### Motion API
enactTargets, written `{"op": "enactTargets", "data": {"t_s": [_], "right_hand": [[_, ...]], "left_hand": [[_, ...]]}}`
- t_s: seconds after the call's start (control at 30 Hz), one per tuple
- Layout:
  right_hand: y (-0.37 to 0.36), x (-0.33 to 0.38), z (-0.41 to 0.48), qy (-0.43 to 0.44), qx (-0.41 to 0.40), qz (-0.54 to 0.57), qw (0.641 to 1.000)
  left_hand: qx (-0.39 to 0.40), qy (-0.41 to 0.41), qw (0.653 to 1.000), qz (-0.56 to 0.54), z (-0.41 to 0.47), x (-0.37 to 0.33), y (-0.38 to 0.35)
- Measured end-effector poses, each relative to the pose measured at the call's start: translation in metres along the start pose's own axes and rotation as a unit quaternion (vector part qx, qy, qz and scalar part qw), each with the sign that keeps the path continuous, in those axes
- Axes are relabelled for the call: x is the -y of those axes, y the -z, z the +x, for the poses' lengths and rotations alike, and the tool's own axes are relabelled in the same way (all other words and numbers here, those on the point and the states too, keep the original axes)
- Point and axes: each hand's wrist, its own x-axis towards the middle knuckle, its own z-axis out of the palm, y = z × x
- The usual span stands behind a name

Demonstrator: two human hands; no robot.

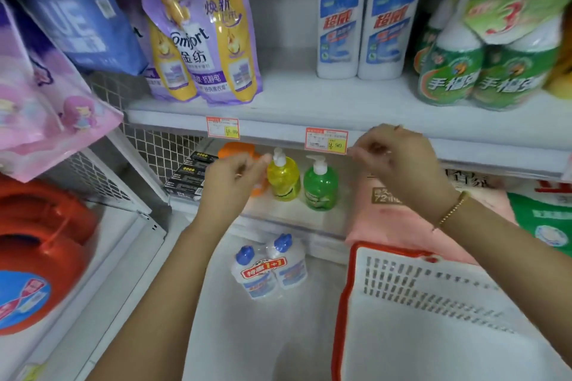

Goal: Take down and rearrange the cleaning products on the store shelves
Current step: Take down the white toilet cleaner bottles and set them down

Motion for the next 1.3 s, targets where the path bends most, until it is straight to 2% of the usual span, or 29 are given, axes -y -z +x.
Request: {"op": "enactTargets", "data": {"t_s": [0.1, 0.2, 0.3, 0.47, 0.67, 0.87, 1.0, 1.13, 1.23, 1.3], "right_hand": [[0.047, -0.034, 0.028, -0.016, -0.049, -0.082, 0.995], [0.065, -0.074, 0.041, -0.042, 0.010, -0.155, 0.987], [0.059, -0.092, 0.043, -0.040, 0.055, -0.184, 0.981], [0.044, -0.094, 0.035, -0.009, -0.063, -0.290, 0.955], [0.039, -0.097, 0.036, -0.005, -0.081, -0.314, 0.946], [0.036, -0.100, 0.033, 0.019, -0.104, -0.296, 0.949], [0.040, -0.096, 0.033, 0.004, -0.082, -0.293, 0.953], [0.049, -0.092, 0.032, -0.032, -0.023, -0.262, 0.964], [0.059, -0.084, 0.033, -0.077, 0.013, -0.186, 0.979], [0.062, -0.073, 0.031, -0.099, 0.001, -0.097, 0.990]], "left_hand": [[-0.025, -0.027, 0.997, -0.069, 0.046, -0.054, -0.005], [-0.004, -0.016, 0.993, -0.118, 0.096, -0.084, -0.022], [0.020, 0.041, 0.988, -0.149, 0.141, -0.100, -0.043], [0.005, 0.101, 0.977, -0.188, 0.210, -0.124, -0.060], [0.063, 0.083, 0.981, -0.167, 0.255, -0.131, -0.082], [0.057, 0.064, 0.984, -0.154, 0.242, -0.122, -0.081], [0.022, 0.057, 0.989, -0.133, 0.206, -0.130, -0.069], [-0.055, -0.055, 0.993, -0.093, 0.138, -0.135, -0.073], [-0.068, -0.128, 0.988, -0.062, 0.091, -0.138, -0.065], [-0.072, -0.167, 0.982, -0.044, 0.065, -0.144, -0.052]]}}
